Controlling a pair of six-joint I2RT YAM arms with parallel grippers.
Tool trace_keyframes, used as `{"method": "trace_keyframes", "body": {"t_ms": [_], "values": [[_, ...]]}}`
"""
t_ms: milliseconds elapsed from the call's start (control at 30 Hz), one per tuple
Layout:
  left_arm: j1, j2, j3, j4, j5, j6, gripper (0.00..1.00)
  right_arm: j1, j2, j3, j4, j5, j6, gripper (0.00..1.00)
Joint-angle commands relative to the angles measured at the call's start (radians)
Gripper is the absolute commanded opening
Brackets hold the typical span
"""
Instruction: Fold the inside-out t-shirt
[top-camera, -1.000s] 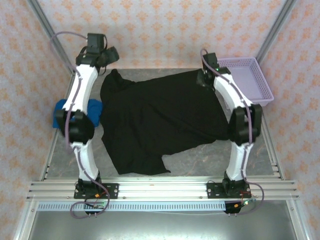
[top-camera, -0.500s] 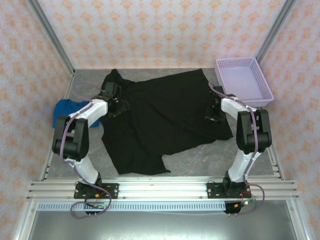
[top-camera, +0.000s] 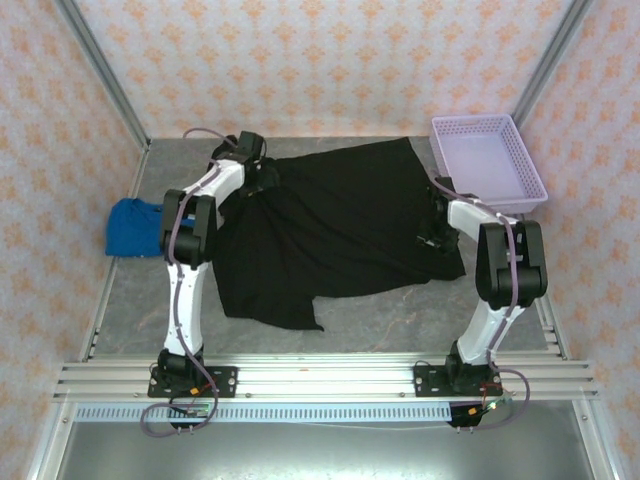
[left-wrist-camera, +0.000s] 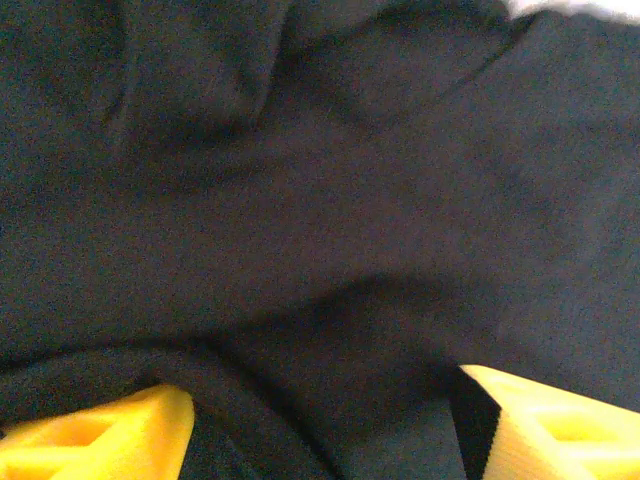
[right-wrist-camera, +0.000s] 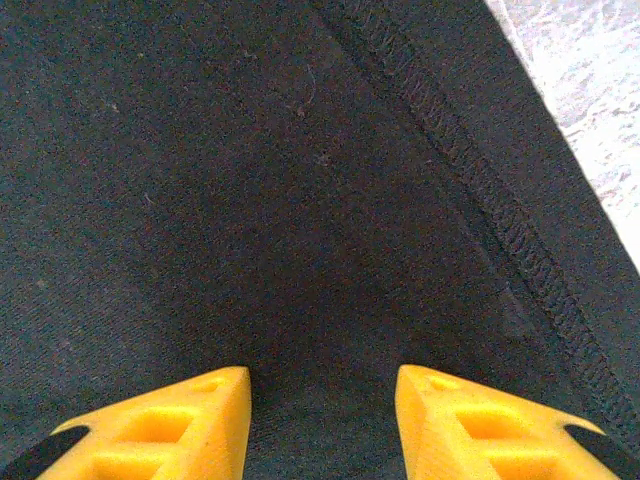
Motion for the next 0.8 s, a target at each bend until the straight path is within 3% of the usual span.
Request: {"method": "trace_keyframes", "body": {"t_ms": [0,133,300,433,533,667,767], "values": [[-0.002,0.137,0.215,-0.213,0.001,0.064,0.71,-0.008,-0.025,-0.026,0.006,0.007,0.051,0.42],[0.002,0.159,0.334,-0.258,-0.015,0.086,0.71,0.024,-0.051,-0.033,0.014,-0.019,0.083,0.41],[0.004,0.045,0.341,-0.276,0.030,0.113,0.74,0.059,-0.116,-0.025,0.011,0.008,0.089,0.42],[-0.005,-0.201,0.106,-0.164,0.079,0.104,0.79,0.107,-0.283,-0.034,0.019,0.069,-0.005,0.48],[-0.004,-0.426,-0.172,-0.033,0.086,0.054,0.80,0.195,-0.403,-0.084,0.046,-0.006,-0.069,0.51],[-0.005,-0.727,-0.603,0.149,0.059,-0.057,0.80,0.433,-0.490,-0.198,0.133,-0.171,-0.057,0.54],[-0.003,-0.870,-0.793,0.144,0.013,-0.091,0.80,0.675,-0.454,-0.216,0.204,-0.203,-0.029,0.58]]}}
